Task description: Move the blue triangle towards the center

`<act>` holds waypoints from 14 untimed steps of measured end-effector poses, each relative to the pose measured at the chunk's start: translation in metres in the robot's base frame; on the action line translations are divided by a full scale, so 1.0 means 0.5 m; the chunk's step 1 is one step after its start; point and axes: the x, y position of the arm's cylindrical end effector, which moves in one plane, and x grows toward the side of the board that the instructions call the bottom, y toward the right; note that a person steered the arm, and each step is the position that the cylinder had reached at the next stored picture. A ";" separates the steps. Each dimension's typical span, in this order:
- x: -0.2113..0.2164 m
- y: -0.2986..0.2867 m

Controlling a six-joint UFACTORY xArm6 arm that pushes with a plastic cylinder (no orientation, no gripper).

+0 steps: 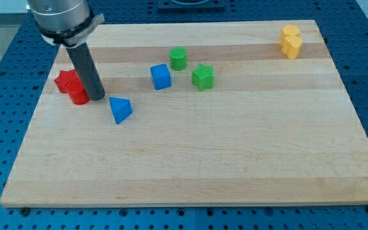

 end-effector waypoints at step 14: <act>0.016 0.076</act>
